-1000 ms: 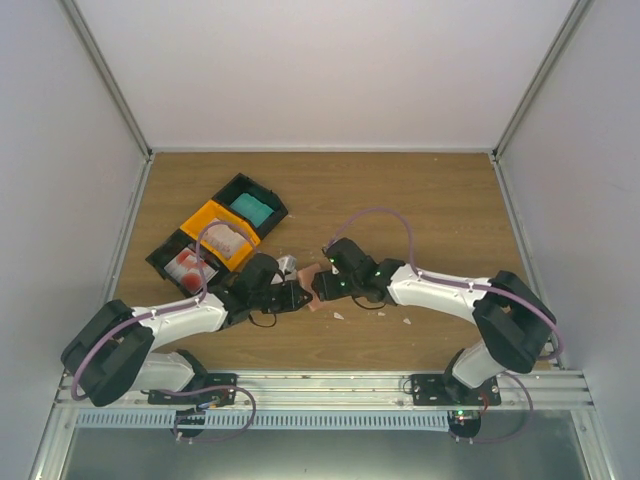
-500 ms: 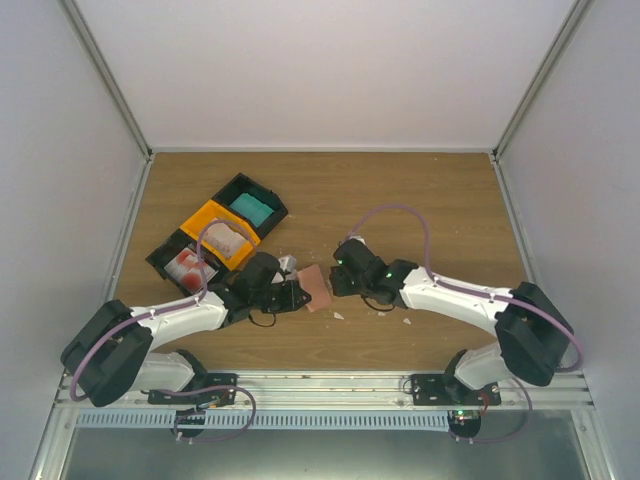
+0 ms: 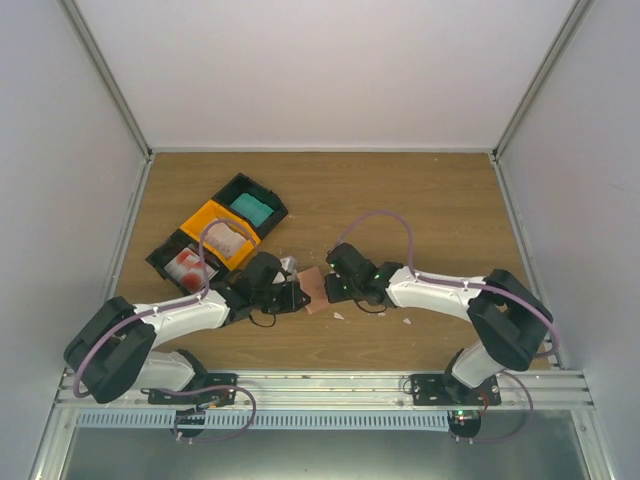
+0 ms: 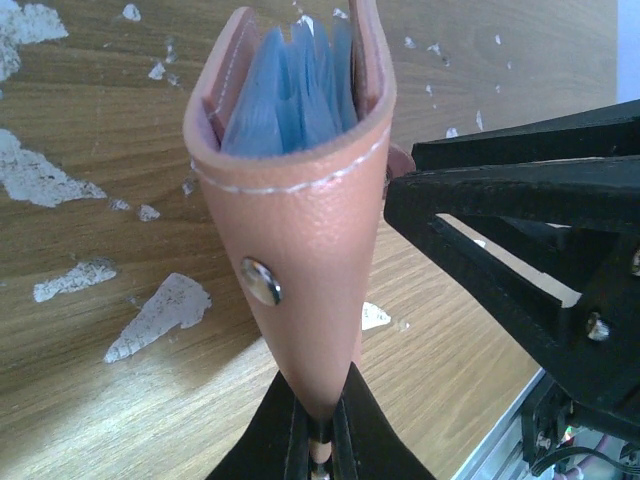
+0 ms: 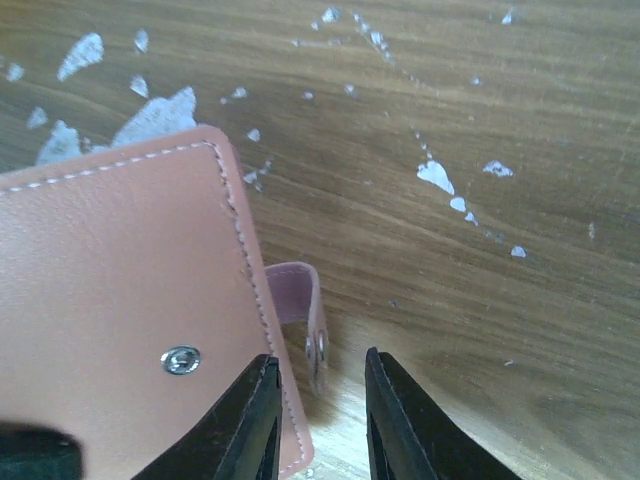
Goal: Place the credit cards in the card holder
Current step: Open the card holder at the center of the board.
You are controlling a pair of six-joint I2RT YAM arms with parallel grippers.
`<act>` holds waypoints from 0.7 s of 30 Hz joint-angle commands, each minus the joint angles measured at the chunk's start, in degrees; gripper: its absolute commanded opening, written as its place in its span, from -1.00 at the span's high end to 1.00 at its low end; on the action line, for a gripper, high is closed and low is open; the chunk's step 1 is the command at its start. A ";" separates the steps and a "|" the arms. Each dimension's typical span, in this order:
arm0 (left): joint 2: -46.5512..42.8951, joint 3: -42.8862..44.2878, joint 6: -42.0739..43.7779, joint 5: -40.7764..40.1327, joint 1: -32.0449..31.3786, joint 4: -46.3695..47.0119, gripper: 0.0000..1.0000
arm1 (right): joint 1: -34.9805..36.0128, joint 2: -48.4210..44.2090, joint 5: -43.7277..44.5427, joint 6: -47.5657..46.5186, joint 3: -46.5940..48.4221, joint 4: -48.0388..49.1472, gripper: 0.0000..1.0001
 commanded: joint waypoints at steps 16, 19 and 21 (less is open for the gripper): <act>1.56 0.63 0.89 0.20 -0.27 1.43 1.00 | -0.18 7.67 0.41 -3.05 0.47 7.55 0.80; 1.92 0.54 0.88 0.10 -0.27 1.42 0.93 | -0.18 7.29 0.78 -3.62 -0.21 8.80 0.91; 2.16 0.54 0.78 -0.26 -0.27 1.08 0.83 | -0.28 6.66 1.72 -3.87 -0.53 8.88 0.99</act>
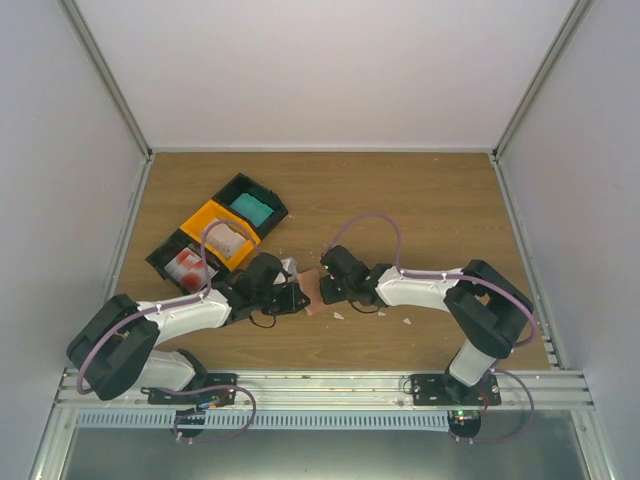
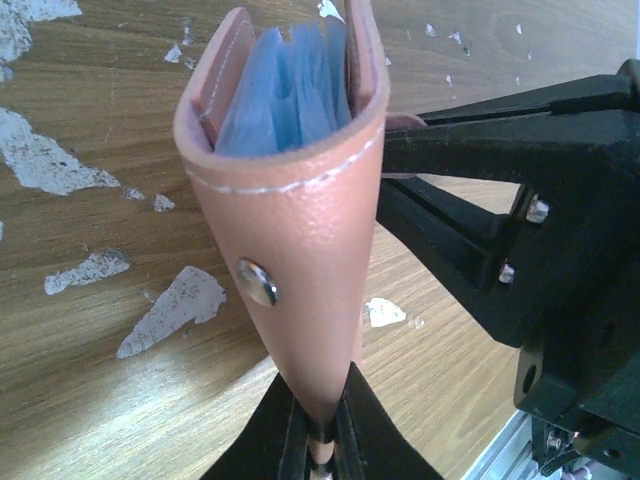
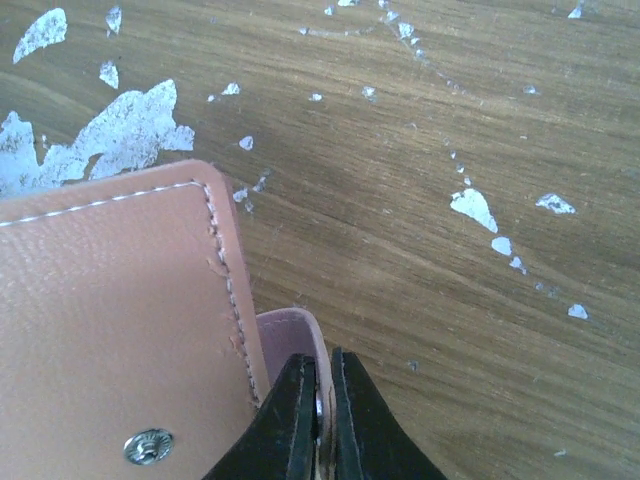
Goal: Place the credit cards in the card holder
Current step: Open the card holder at the center of the board.
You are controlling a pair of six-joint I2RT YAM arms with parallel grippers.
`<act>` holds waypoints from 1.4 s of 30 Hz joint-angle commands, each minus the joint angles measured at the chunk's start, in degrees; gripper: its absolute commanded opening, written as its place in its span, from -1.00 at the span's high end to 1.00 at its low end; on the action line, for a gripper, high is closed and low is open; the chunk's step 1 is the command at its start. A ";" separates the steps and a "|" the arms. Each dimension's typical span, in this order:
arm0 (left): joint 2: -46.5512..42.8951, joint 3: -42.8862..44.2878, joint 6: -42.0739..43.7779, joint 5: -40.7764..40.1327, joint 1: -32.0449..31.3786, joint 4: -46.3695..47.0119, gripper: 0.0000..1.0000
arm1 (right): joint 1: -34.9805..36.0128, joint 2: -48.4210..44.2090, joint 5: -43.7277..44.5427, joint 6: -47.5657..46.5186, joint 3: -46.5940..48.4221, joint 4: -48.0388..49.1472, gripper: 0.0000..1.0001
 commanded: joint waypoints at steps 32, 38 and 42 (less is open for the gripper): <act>-8.83 -2.09 1.31 -5.24 5.66 -1.70 -0.51 | -1.24 -12.85 -7.10 -1.63 5.72 -12.84 0.99; -5.87 -1.80 2.16 -4.11 7.18 -2.13 -0.29 | -1.23 -10.87 4.30 -1.21 4.57 -17.79 0.99; -5.88 -0.92 2.67 -6.58 7.29 -4.40 -0.29 | -1.23 -10.47 8.79 -0.55 2.94 -18.91 0.99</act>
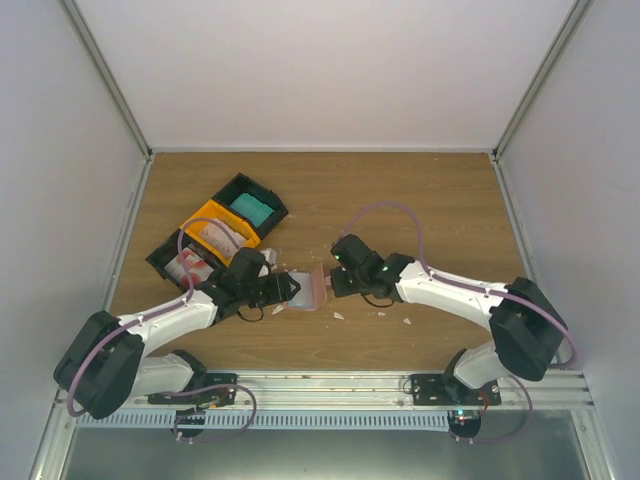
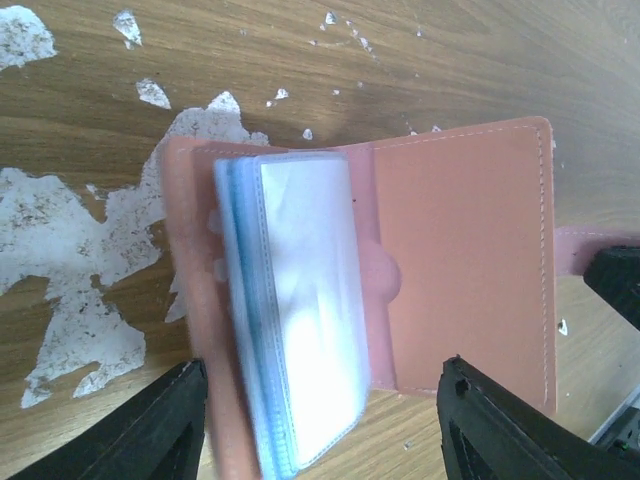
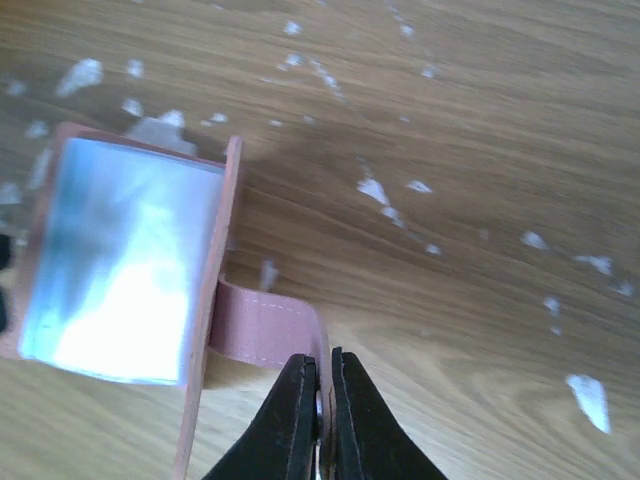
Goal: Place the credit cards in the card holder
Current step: Open the card holder at the center of the board.
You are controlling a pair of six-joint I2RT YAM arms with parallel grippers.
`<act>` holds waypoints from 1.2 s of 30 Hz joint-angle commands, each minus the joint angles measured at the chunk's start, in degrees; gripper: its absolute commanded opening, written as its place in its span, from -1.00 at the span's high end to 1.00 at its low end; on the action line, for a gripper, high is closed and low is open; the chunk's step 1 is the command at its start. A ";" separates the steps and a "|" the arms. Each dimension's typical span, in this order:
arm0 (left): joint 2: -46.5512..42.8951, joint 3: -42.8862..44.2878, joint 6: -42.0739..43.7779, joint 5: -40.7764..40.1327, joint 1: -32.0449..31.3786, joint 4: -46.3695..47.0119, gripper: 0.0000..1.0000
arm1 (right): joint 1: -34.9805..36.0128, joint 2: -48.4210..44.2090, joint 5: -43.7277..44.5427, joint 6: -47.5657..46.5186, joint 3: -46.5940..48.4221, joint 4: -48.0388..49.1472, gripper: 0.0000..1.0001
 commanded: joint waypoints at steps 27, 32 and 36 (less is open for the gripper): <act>7.56 2.59 3.47 8.02 0.82 6.82 0.31 | -0.32 8.95 8.69 0.45 -5.88 1.81 0.99; 9.38 2.79 4.07 11.73 0.82 10.41 0.39 | -0.29 9.12 8.22 0.62 -6.87 3.48 0.99; 11.61 3.91 6.29 18.18 0.82 13.35 0.26 | -0.27 8.25 7.91 1.09 -7.28 4.27 0.99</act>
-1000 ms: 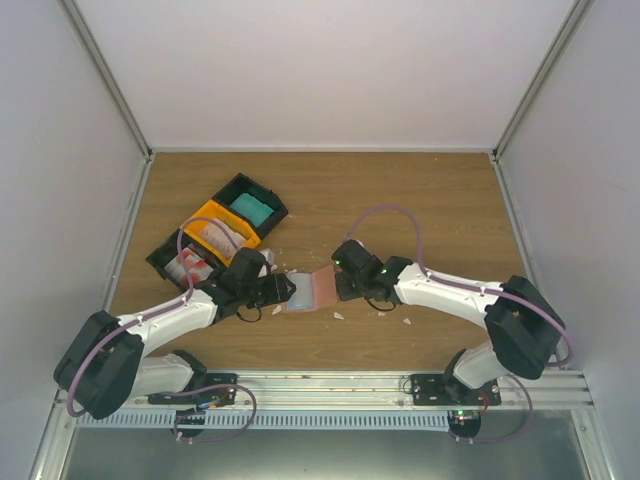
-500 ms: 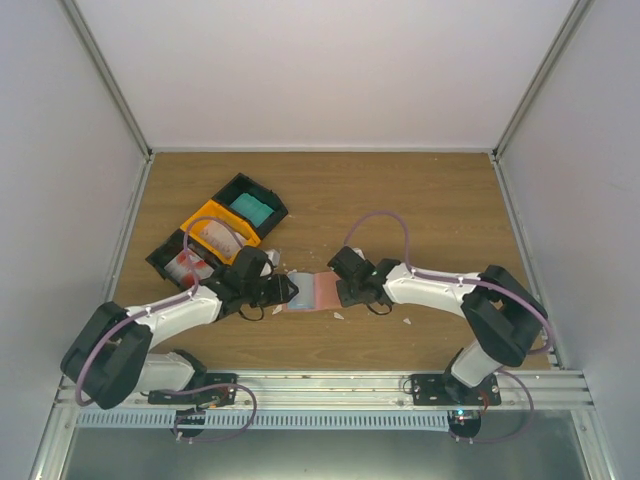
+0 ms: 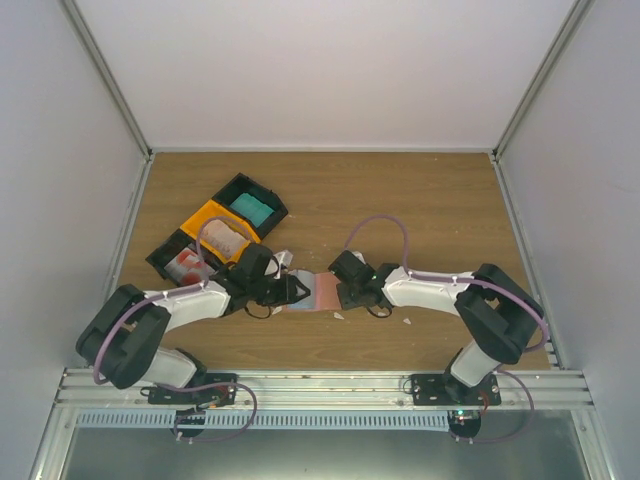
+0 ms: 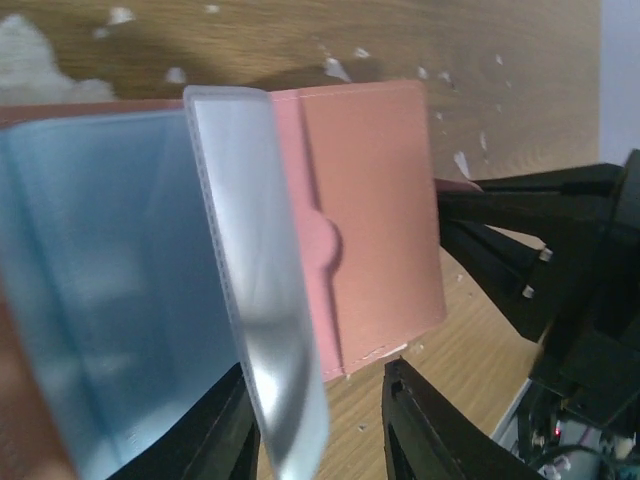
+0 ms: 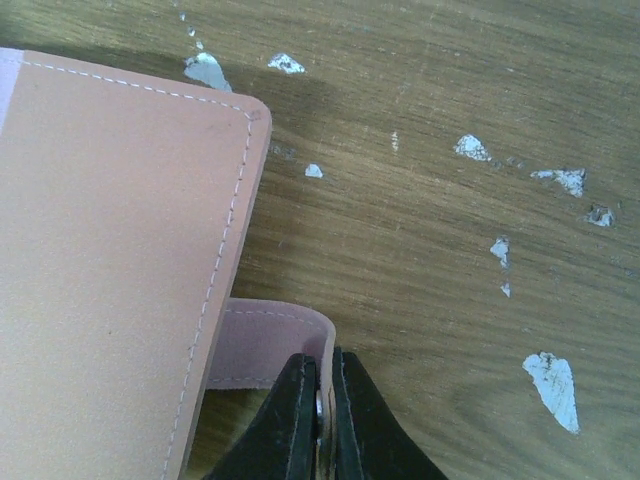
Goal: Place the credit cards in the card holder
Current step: Open the card holder at the center of the board.
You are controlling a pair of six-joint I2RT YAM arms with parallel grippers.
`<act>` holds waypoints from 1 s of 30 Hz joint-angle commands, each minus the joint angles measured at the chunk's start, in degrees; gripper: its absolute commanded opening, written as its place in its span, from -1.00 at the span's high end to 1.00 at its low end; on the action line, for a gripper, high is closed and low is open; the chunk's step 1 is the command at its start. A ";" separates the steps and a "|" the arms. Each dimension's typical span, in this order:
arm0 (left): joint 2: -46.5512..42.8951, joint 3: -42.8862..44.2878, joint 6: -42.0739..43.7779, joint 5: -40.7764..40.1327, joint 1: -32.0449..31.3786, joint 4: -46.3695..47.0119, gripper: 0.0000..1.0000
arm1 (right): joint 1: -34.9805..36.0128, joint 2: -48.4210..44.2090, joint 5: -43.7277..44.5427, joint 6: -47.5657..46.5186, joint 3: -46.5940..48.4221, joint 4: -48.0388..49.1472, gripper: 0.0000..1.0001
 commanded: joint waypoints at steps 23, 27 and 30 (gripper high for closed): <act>19.32 16.13 6.35 14.66 -2.99 9.21 0.09 | -0.54 -25.93 3.96 6.96 -4.73 -1.57 0.26; 21.23 16.41 6.38 11.67 -4.06 9.63 0.29 | -0.54 -26.67 -0.96 6.09 -5.96 1.53 0.56; 22.22 16.30 6.42 9.92 -4.52 9.79 0.36 | -0.54 -26.81 -4.71 6.21 -8.90 6.11 0.72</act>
